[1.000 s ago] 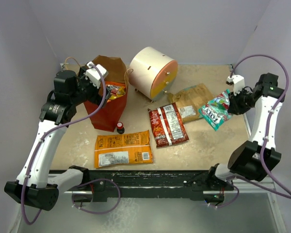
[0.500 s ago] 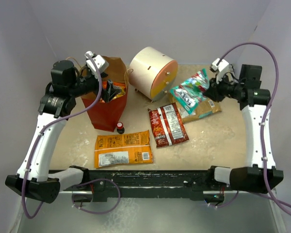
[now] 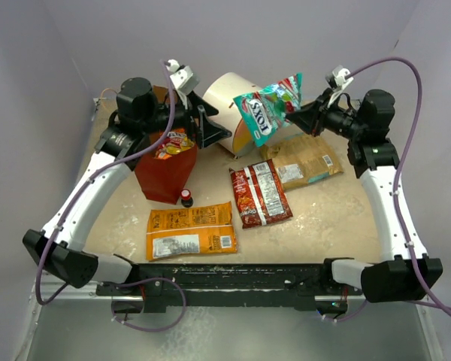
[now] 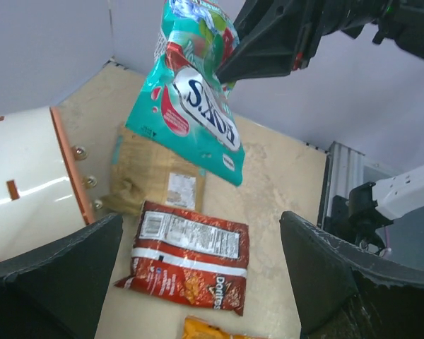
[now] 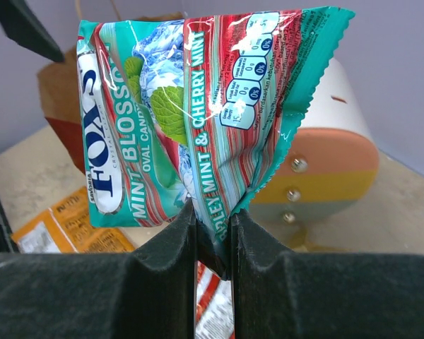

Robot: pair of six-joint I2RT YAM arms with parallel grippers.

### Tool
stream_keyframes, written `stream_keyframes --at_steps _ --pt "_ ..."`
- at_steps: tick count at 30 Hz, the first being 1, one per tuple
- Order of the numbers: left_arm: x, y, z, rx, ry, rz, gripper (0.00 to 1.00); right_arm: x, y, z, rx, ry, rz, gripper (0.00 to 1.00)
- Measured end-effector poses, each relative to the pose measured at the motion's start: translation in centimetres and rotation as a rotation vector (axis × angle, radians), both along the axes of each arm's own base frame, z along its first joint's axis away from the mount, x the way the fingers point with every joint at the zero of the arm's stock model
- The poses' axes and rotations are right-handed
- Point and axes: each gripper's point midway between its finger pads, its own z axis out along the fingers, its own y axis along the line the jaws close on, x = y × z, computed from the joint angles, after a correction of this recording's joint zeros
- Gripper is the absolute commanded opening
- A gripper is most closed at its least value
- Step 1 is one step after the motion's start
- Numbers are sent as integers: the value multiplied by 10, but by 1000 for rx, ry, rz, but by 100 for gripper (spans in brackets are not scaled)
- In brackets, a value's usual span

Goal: Place the snacks into the paper bag
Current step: Pick up the snack from the center of the board.

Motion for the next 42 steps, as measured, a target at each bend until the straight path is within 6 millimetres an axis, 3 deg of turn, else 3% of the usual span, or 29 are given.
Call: stream_keyframes --at_steps 5,10,14,22,28,36,42 --pt "8 -19 1 -60 68 -31 90 -3 21 19 95 -17 51 0" --pt "9 -41 0 -85 115 -71 79 -12 39 32 153 -31 117 0" --pt "-1 -54 4 -109 130 -117 67 -18 51 28 188 -4 165 0" --pt "-5 -56 12 -133 114 -141 32 -22 58 11 211 42 200 1" --pt "-2 -54 10 -124 106 -127 1 -23 60 12 220 22 223 16" --pt "-2 -42 4 -61 59 -66 0 -27 60 7 186 -10 234 55" --pt "-7 -15 13 24 -47 19 0 -40 56 8 112 -76 234 63"
